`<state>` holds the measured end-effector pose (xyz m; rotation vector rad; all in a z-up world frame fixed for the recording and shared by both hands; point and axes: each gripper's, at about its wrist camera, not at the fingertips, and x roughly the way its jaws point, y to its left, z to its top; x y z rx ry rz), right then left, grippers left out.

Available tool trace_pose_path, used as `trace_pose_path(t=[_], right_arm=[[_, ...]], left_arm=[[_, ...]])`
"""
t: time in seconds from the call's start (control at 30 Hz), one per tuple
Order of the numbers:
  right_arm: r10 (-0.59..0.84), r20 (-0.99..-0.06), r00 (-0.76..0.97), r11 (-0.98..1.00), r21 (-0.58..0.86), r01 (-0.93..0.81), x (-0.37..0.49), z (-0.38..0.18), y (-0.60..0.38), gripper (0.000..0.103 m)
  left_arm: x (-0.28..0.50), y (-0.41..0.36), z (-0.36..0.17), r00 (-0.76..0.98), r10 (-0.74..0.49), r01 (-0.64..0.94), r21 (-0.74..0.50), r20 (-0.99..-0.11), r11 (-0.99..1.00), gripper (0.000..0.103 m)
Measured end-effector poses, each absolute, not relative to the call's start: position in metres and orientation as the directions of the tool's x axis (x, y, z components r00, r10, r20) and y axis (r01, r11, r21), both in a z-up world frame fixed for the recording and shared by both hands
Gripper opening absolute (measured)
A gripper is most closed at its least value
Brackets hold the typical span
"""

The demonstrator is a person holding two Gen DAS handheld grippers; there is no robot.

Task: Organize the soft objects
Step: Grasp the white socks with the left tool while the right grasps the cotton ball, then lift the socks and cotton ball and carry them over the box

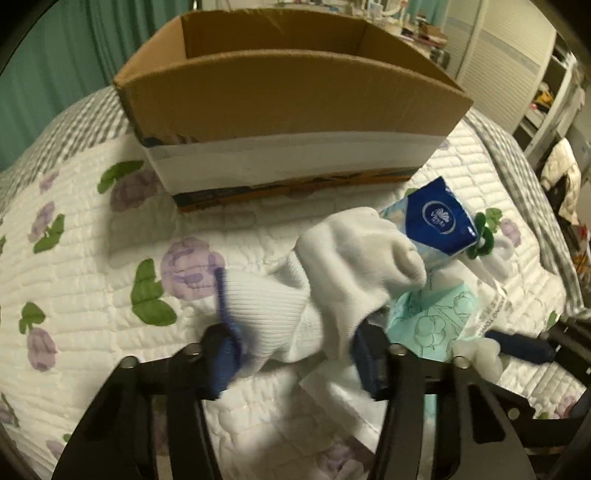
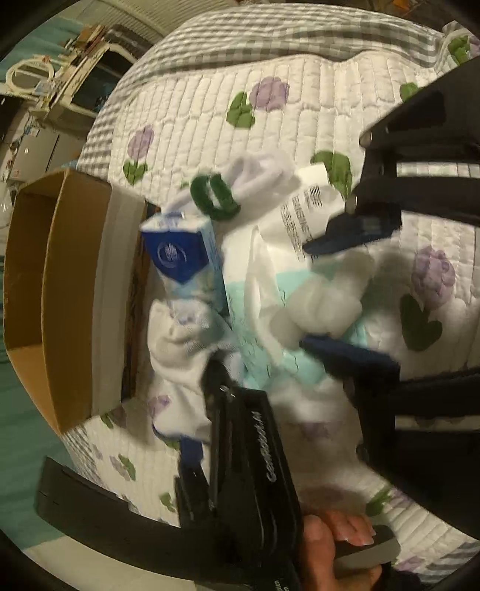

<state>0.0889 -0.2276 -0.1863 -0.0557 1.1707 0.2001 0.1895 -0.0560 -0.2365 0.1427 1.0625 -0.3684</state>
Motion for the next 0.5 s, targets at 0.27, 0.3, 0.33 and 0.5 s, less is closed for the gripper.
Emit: trace_pose_path(t=[0.27,0.3,0.33,0.5], right_arm=[[0.139,-0.904,0.404,0.986,0.086,-0.146,0.075,-0.167,-0.236,0.029],[0.134,-0.901,0.412,0.987,0.083,-0.140,0.072,-0.162,-0.238,0.029],[0.128,-0.898,0.422,0.988,0.079,-0.132,0.069,-0.157,-0.240,0.029],[0.122,-0.881,0.458,0.992,0.088,-0.094,0.056,-0.138,-0.245,0.029]], left_arm=[[0.172,-0.037,-0.216,0.477,-0.224,0.344,-0.054,-0.850,0.937,0.030],[0.168,-0.034,-0.213,0.483,-0.225,0.342,-0.054,-0.846,0.938,0.029],[0.164,-0.031,-0.210,0.490,-0.224,0.339,-0.052,-0.842,0.939,0.029],[0.151,-0.025,-0.196,0.518,-0.226,0.319,-0.060,-0.825,0.946,0.029]])
